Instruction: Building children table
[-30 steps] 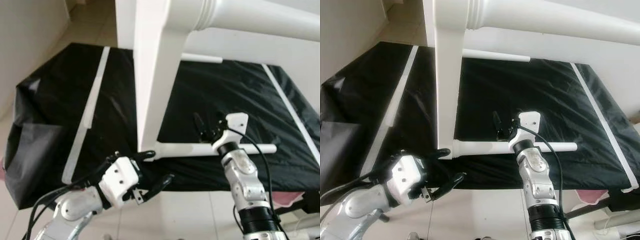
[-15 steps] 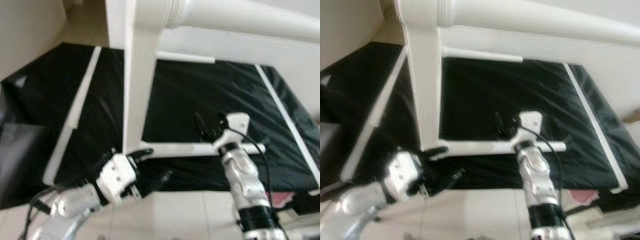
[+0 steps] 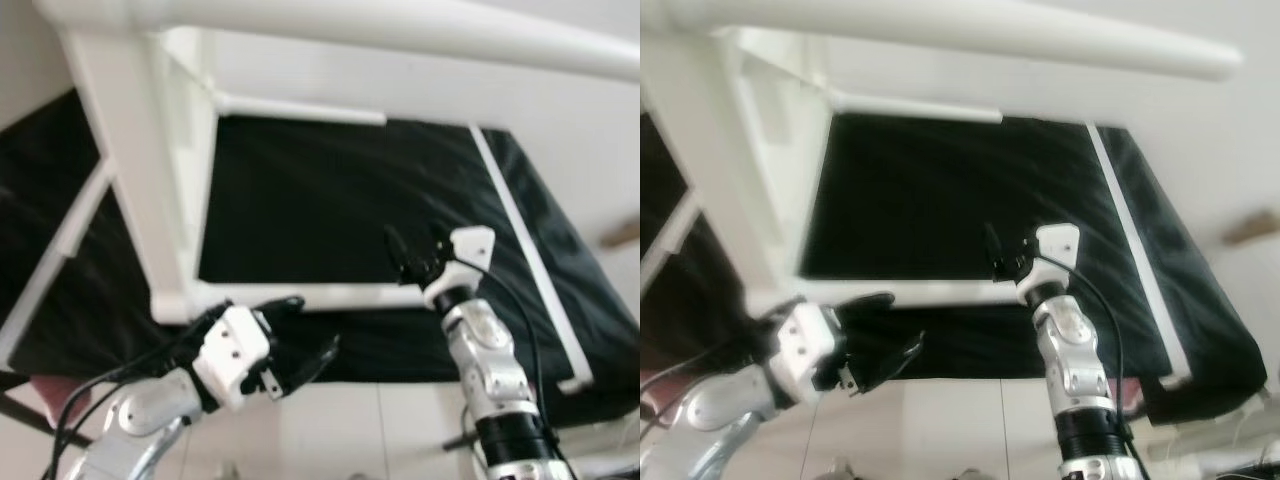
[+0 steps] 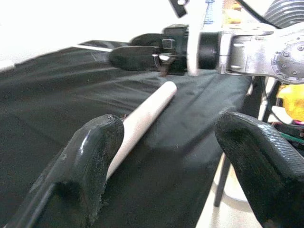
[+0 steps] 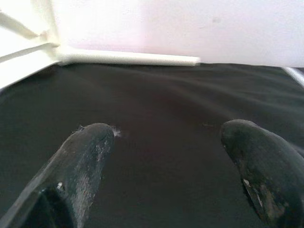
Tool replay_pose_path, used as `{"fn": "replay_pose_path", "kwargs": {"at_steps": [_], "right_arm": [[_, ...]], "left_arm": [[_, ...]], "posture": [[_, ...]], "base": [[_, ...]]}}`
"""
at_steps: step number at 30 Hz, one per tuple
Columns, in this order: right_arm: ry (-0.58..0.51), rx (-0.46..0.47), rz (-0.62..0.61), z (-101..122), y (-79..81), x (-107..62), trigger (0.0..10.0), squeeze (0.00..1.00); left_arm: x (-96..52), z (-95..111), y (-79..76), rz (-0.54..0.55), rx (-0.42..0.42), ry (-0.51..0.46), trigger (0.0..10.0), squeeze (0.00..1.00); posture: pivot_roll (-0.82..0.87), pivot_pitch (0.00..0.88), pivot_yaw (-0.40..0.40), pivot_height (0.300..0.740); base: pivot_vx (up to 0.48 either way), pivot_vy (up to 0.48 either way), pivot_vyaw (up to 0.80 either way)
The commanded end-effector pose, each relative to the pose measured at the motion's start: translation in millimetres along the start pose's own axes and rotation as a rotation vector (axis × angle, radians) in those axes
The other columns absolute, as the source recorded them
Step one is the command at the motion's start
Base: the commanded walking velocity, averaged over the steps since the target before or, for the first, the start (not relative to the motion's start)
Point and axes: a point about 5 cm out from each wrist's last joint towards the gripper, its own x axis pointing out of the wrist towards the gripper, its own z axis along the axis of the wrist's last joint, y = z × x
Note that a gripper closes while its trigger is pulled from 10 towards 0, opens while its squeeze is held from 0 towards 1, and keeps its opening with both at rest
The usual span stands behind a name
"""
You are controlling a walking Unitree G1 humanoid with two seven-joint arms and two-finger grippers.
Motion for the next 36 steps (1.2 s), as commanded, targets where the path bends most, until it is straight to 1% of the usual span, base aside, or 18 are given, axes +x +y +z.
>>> {"fn": "replay_pose_path", "kwargs": {"at_steps": [1,2,12,13,16,17,19,22,23,25,27,28,29,30,31,32,34,36], "right_arm": [[0.0,0.002,0.006,0,2.2,0.3,10.0,0.0],[0.0,0.002,0.005,0,2.2,-0.5,10.0,0.0],[-0.001,0.0,-0.001,0,1.6,-5.3,10.0,0.0],[0.0,-0.002,-0.003,0,1.4,-5.8,10.0,0.0],[-0.006,-0.01,-0.013,1,-0.2,-7.2,10.0,0.0],[-0.006,-0.01,-0.013,1,-0.2,-7.2,10.0,0.0],[0.002,-0.001,-0.017,1,-1.2,-8.1,10.0,0.0],[0.019,0.034,-0.001,-1,1.1,-9.5,10.0,0.0],[0.019,0.034,-0.001,-1,1.1,-9.5,10.0,0.0],[0.013,0.034,0.017,1,4.9,-8.8,10.0,0.0],[0.011,0.029,0.021,1,6.1,-8.3,10.0,0.0],[0.014,0.021,0.028,1,7.2,-8.2,10.0,0.0],[0.014,0.021,0.028,1,7.2,-8.2,10.0,0.0],[0.016,0.023,0.03,1,7.4,-8.3,10.0,0.0],[0.019,0.025,0.029,1,7.3,-8.5,10.0,0.0],[0.019,0.025,0.029,1,7.3,-8.5,10.0,0.0],[0.026,0.039,0.034,0,8.1,-7.3,10.0,0.0],[0.025,0.042,0.04,0,8.8,-6.8,10.0,0.0]], "left_arm": [[1.4,-2,2.2,0.038,-0.003,0.008,10.0,0.0],[3.8,0,3.2,0.067,-0.011,-0.005,10.0,0.0],[4.5,-3,8.3,0.133,-0.019,-0.001,10.0,0.0],[4.7,-4,11.2,0.161,-0.014,0.009,10.0,0.0],[3.8,-8,16.8,0.252,-0.081,0.018,10.0,0.0],[3.8,-8,16.8,0.252,-0.081,0.018,10.0,0.0],[4.6,-10,19.9,0.309,-0.103,0.023,10.0,0.0],[12.1,-16,27.1,0.387,-0.149,0.055,10.0,0.0],[12.1,-16,27.1,0.387,-0.149,0.055,10.0,0.0],[19.2,-17,34.1,0.436,-0.168,0.074,10.0,0.0],[21.5,-18,37.4,0.46,-0.177,0.081,10.0,0.0],[23.9,-20,41.7,0.487,-0.181,0.111,10.0,0.0],[23.9,-20,41.7,0.487,-0.181,0.111,10.0,0.0],[24.4,-23,48.4,0.558,-0.211,0.138,10.0,0.0],[24.6,-24,54.4,0.62,-0.224,0.14,10.0,0.0],[24.6,-24,54.4,0.62,-0.224,0.14,10.0,0.0],[24.5,-26,63.6,0.727,-0.205,0.148,10.0,0.0],[24.6,-26,65.1,0.741,-0.2,0.156,10.0,0.0]], "posture": [[0.1,0.103,-0.095,0.74],[0.1,0.101,-0.094,0.74],[0.09,0.095,-0.085,0.74],[0.08,0.094,-0.084,0.74],[0.07,0.091,-0.072,0.74],[0.07,0.091,-0.072,0.74],[0.07,0.088,-0.07,0.74],[0.07,0.087,-0.07,0.74],[0.07,0.087,-0.07,0.74],[0.07,0.089,-0.07,0.74],[0.07,0.091,-0.064,0.74],[0.06,0.092,-0.052,0.74],[0.06,0.092,-0.052,0.74],[0.06,0.092,-0.05,0.74],[0.06,0.097,-0.049,0.74],[0.06,0.097,-0.049,0.74],[0.07,0.103,-0.048,0.74],[0.07,0.103,-0.048,0.74]], "base": [[0.0,0.0,0.0],[0.0,0.0,0.0],[0.0,0.0,0.0],[0.0,0.0,0.0],[0.0,0.0,0.0],[0.0,0.0,0.0],[0.0,0.0,0.0],[0.0,0.0,0.0],[0.0,0.0,0.0],[0.0,0.0,0.0],[0.0,0.0,0.0],[0.0,0.0,0.0],[0.0,0.0,0.0],[0.0,0.0,0.0],[0.0,0.0,0.0],[0.0,0.0,0.0],[0.0,0.0,0.0],[0.0,0.0,0.0]]}}
